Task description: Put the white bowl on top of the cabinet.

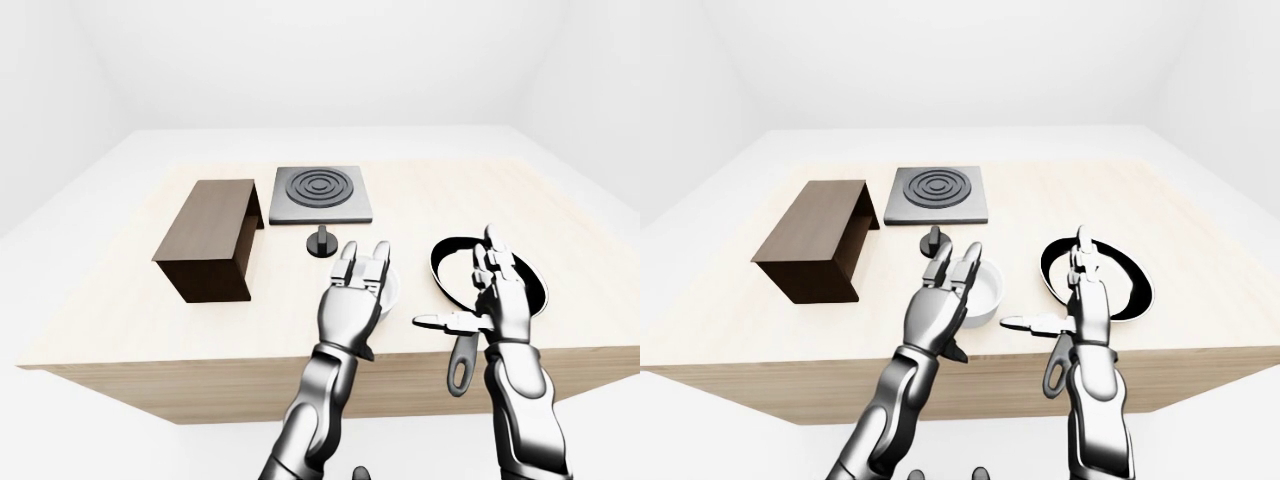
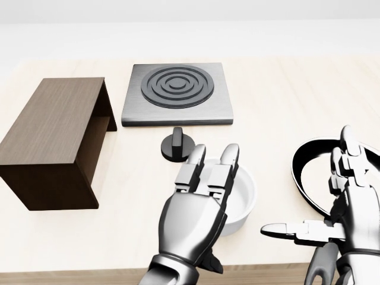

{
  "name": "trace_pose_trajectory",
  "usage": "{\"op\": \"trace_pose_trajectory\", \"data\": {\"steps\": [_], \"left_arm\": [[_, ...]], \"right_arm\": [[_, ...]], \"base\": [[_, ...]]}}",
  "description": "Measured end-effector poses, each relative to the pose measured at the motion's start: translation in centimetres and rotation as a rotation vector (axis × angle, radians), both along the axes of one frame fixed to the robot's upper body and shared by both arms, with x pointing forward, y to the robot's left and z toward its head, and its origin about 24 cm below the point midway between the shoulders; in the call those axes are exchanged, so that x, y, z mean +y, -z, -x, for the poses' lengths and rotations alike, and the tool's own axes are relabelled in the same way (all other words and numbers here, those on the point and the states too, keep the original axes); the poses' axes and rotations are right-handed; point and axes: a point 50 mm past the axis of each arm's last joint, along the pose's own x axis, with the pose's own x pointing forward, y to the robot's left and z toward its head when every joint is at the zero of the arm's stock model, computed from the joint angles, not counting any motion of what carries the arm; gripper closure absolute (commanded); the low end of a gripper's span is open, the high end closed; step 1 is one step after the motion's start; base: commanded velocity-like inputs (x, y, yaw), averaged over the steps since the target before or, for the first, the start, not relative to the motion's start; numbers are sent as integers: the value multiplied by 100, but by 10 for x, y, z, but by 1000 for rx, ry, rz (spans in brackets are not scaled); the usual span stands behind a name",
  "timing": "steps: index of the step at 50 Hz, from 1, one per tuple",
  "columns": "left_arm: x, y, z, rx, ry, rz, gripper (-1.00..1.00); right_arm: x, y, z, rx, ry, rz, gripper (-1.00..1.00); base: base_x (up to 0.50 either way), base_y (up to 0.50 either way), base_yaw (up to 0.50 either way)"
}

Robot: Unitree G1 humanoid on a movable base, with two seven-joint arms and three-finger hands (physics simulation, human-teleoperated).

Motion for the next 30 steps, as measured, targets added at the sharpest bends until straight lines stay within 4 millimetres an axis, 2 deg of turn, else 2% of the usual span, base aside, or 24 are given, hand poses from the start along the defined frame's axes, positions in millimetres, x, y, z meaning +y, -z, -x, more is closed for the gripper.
{"op": "trace_pose_trajectory", "data": {"steps": [14,30], "left_arm": [[-5,12,-4,29,2,-66,-100],[-5,29,-18,93,-11,-125,-100]], "right_arm": [[1,0,0,-1,-2,1,-100],[2,1,0,6,-9,2,-100]], "base": [[0,0,0],[0,0,0]]}}
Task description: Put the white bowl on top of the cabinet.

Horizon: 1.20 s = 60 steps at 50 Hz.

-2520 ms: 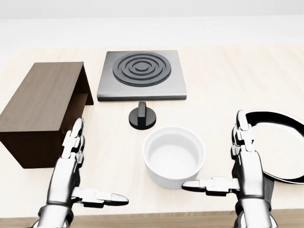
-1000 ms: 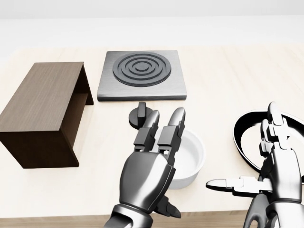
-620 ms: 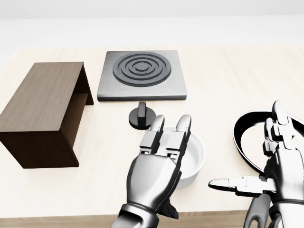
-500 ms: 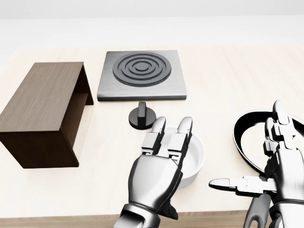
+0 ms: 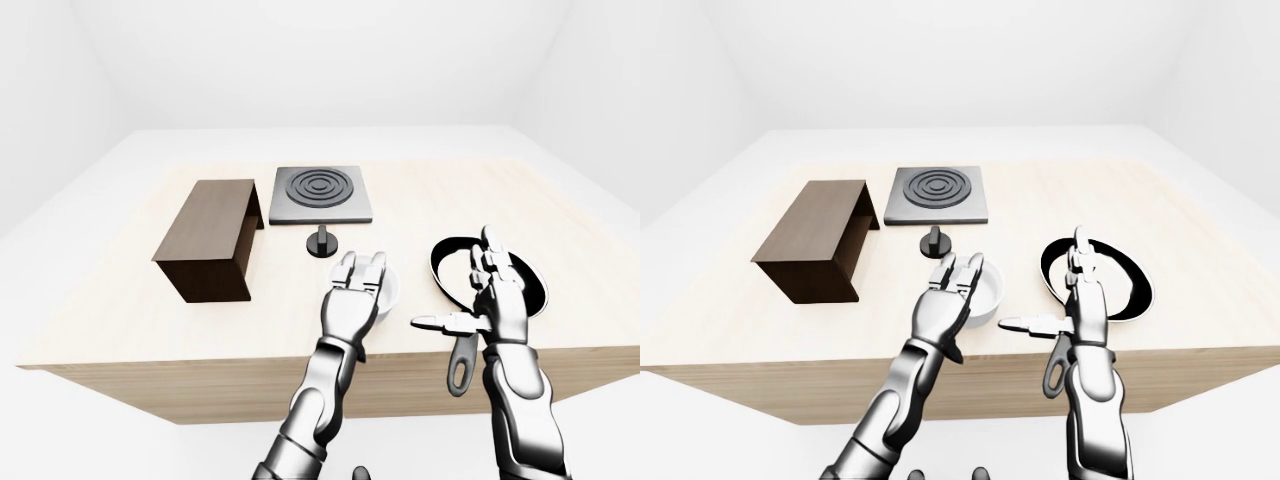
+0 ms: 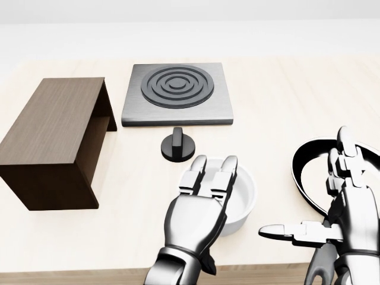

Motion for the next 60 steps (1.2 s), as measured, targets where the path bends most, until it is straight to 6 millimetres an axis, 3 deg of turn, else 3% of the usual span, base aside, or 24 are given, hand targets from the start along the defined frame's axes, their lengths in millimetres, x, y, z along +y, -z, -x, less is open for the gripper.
{"op": "trace_pose_trajectory", "data": {"steps": [30,60], "left_arm": [[1,24,-20,77,-28,-56,-100],[1,38,-27,111,-42,-73,-100]], "right_arm": [[1,1,-1,5,-5,2,-100],[2,2,-1,7,-7,1,-100]], "base": [[0,0,0],[0,0,0]]}}
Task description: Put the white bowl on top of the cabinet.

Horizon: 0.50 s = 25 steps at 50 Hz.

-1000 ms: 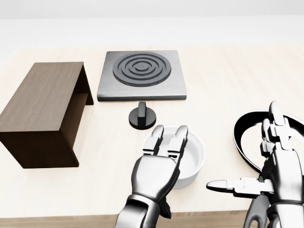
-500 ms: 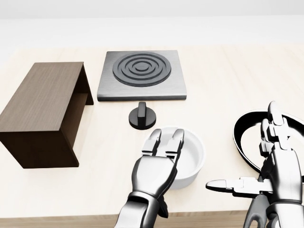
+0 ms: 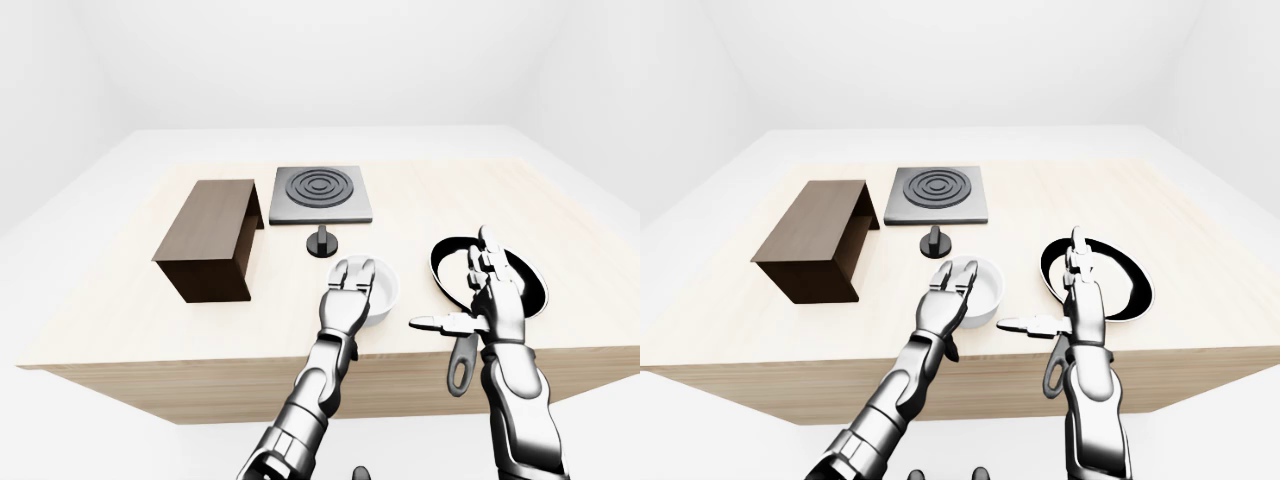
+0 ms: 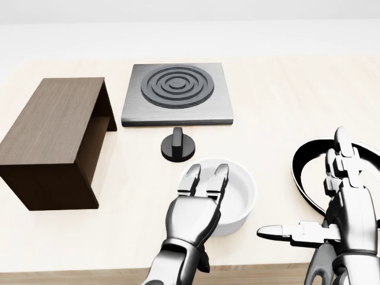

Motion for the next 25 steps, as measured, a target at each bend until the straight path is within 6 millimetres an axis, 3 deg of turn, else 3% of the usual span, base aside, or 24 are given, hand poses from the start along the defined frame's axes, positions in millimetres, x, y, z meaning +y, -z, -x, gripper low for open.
{"op": "trace_pose_trajectory", "data": {"steps": [11,12,13,25], "left_arm": [[0,5,-2,16,-7,-3,-100],[0,6,-3,17,-8,-3,77],[0,6,-3,16,-9,-4,100],[-2,6,-4,-1,8,-36,100]], "right_arm": [[0,0,0,1,-1,0,-100],[0,0,0,1,-1,0,-100],[0,0,0,1,-1,0,-100],[0,0,0,1,-2,-1,-100]], "base": [[0,0,0],[0,0,0],[0,0,0],[0,0,0]]}}
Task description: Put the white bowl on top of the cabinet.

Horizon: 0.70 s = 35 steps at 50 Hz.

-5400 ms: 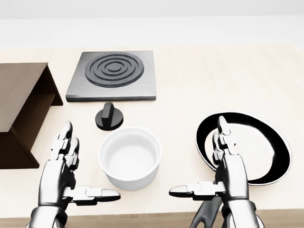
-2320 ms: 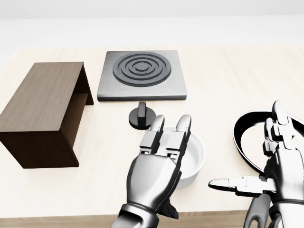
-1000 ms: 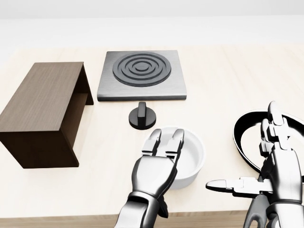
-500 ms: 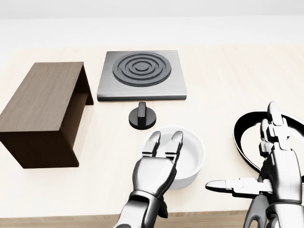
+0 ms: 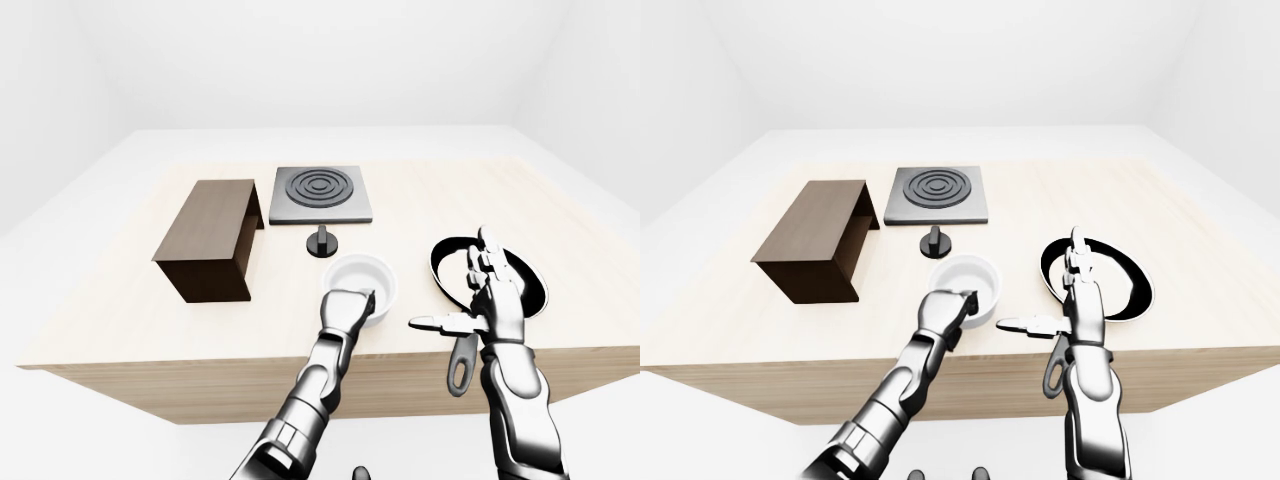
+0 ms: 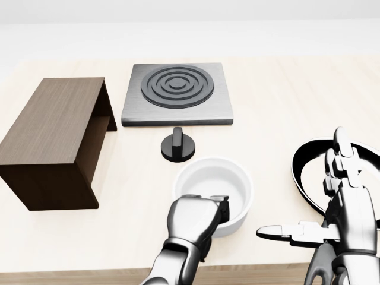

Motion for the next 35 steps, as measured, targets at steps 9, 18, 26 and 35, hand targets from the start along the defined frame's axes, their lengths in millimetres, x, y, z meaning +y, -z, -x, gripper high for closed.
{"op": "trace_pose_trajectory", "data": {"steps": [9,18,26,35], "left_arm": [[1,4,1,23,-3,-1,100],[1,3,-1,31,1,-1,100],[3,2,-3,48,-3,11,100],[10,-7,-6,52,-7,8,100]], "right_arm": [[-1,1,-1,2,0,-3,-100],[-1,1,-1,4,0,-5,-100],[0,1,0,4,-2,-3,-100],[2,2,0,10,-6,0,-100]], "base": [[0,0,0],[0,0,0],[0,0,0],[0,0,0]]}}
